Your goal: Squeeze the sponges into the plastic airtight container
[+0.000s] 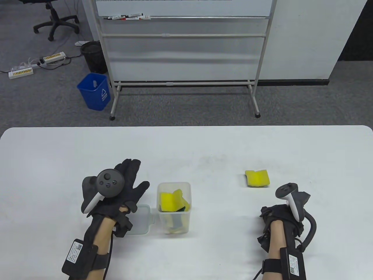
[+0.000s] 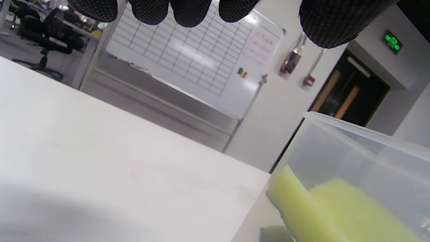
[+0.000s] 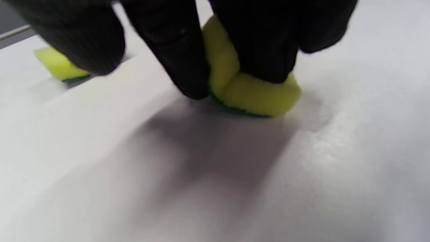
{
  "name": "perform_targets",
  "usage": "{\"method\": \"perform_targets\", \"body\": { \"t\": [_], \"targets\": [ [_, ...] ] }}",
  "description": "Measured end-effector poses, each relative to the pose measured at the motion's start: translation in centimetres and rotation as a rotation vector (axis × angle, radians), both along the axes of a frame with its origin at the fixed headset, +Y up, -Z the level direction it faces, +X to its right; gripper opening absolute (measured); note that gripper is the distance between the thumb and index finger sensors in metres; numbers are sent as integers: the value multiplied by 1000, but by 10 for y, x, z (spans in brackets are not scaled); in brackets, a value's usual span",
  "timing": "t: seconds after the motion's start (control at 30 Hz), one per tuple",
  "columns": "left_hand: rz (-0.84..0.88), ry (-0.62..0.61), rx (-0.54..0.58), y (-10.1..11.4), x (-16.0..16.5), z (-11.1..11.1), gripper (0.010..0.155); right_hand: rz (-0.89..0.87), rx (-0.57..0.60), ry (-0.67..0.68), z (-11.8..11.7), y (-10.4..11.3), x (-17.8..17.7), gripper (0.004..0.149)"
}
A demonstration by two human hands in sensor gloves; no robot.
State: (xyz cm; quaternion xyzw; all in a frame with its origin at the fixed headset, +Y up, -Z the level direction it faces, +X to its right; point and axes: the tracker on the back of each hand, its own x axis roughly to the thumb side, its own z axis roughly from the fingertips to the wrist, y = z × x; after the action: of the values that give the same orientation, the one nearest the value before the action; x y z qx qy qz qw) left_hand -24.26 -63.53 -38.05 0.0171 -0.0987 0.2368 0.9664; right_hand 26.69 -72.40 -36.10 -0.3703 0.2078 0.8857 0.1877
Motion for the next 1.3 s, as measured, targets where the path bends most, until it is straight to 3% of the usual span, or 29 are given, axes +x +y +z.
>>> {"method": "perform_targets", "body": {
  "t": [0.13, 0.3, 0.43, 0.53, 0.73, 0.87, 0.97, 1.1, 1.2, 1.3],
  "targets": [
    [41, -13, 4, 3, 0, 2, 81, 2, 64, 5, 5, 19, -4, 70],
    [148, -61, 35, 12, 3, 7, 80, -111, 293, 105, 15, 73, -25, 69],
    [213, -104, 97, 25, 9, 15, 78, -433, 580, 320, 23, 118, -60, 67],
    [280, -140, 134, 34, 15, 23, 76, -607, 713, 460, 22, 136, -94, 67],
    [457, -204, 134, 46, 23, 34, 65, -805, 894, 618, 16, 148, -163, 62],
    [528, -267, 23, 43, 29, 34, 67, -736, 1042, 701, 22, 154, -205, 59],
    [606, -260, -76, 34, 30, 31, 71, -753, 1085, 746, 27, 152, -222, 58],
    [847, -322, -170, 22, 32, 26, 75, -829, 1125, 773, 29, 145, -234, 61],
    [896, -305, -159, 20, 31, 24, 71, -880, 1159, 815, 29, 142, -237, 65],
    [851, -279, -126, 19, 31, 23, 70, -936, 1101, 867, 28, 139, -241, 68]
  ]
}}
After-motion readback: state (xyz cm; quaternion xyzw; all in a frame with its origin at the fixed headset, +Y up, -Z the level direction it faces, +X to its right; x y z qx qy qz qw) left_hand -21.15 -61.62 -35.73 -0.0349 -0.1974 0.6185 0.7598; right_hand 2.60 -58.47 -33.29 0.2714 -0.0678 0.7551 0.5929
